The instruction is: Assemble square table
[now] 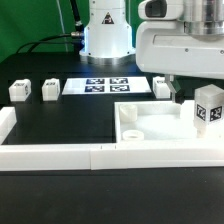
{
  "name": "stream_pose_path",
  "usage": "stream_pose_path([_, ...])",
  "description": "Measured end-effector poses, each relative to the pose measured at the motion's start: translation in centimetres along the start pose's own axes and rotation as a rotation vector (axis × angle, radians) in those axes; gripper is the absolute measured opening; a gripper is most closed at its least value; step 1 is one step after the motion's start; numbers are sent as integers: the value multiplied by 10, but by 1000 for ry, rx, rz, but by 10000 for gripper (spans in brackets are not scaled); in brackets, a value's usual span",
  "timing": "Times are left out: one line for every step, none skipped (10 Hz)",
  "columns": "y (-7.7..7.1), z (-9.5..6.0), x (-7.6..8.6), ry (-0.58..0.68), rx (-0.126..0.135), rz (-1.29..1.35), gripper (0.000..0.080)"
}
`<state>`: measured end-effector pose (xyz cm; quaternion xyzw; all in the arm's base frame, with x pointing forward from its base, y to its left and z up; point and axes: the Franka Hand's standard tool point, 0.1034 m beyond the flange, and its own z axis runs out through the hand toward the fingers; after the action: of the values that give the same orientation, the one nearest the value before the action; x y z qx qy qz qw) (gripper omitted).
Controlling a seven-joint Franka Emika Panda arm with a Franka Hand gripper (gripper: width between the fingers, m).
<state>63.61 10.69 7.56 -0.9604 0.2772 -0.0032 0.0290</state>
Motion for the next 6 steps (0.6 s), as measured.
stream_pose_path([0, 0, 0, 0, 0, -86, 648])
stream_pose_path([-2, 0, -3, -8, -8, -244, 648])
stream_pose_path([-5, -2, -4, -7, -10, -400, 648])
stream_pose_path([-7, -2, -6, -6, -7, -523, 648])
stream_pose_path([-6, -1, -4, 0, -2, -652, 648])
stream_pose_path([-2, -2, 1, 4, -2, -726, 648])
